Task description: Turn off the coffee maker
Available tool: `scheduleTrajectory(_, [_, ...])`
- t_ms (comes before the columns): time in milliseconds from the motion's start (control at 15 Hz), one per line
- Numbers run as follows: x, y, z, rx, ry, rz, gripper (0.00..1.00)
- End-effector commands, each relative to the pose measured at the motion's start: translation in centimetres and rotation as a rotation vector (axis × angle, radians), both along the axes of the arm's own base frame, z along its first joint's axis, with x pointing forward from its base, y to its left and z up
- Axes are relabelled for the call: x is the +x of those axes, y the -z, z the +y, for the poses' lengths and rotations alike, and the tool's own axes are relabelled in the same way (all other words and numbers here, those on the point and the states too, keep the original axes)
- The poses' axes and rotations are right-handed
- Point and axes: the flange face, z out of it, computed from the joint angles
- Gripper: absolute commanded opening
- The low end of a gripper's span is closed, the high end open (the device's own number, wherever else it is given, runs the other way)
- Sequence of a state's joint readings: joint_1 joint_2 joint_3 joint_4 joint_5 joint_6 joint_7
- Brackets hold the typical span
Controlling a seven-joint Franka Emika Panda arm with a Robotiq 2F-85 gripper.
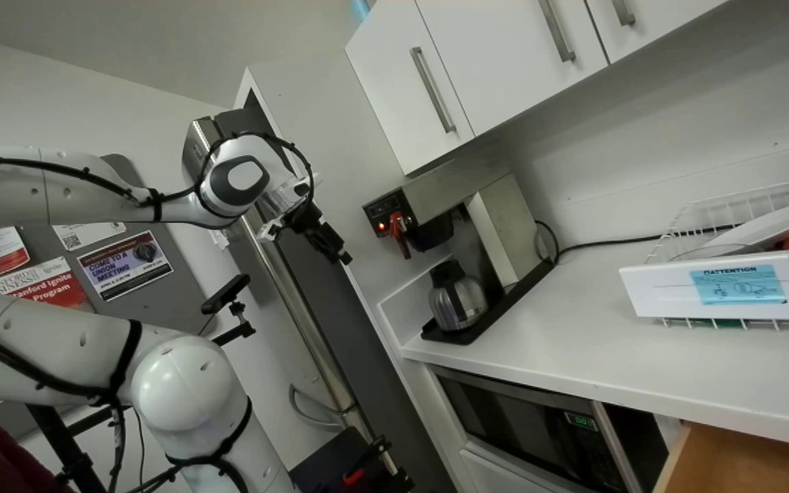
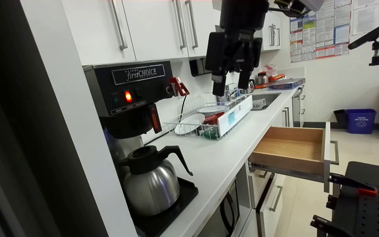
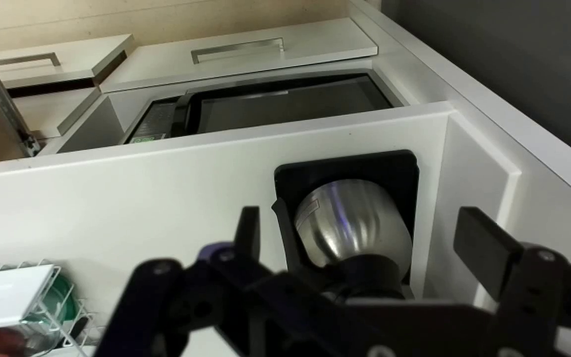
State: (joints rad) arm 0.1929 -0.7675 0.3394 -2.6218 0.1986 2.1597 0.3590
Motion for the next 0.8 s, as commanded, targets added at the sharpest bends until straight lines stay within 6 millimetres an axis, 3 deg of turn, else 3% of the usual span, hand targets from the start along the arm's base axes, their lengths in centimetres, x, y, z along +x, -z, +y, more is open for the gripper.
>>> scheduleTrajectory(0, [0.0,-0.1,0.0,0.0,0.0,0.001,1.0])
scheduleTrajectory(267, [0.1,0.0,0.2,0.001,0.002,-0.003,1.0])
scheduleTrajectory(600, [0.3,0.1,3.9,-0.058,-0.002,-0.032,1.0])
scheduleTrajectory(667, [0.4,0.1,4.7,-0.066,0.007,-0.047,0.75])
scheduleTrajectory(733, [0.5,0.0,5.6,-0.074,0.018,-0.064,0.74])
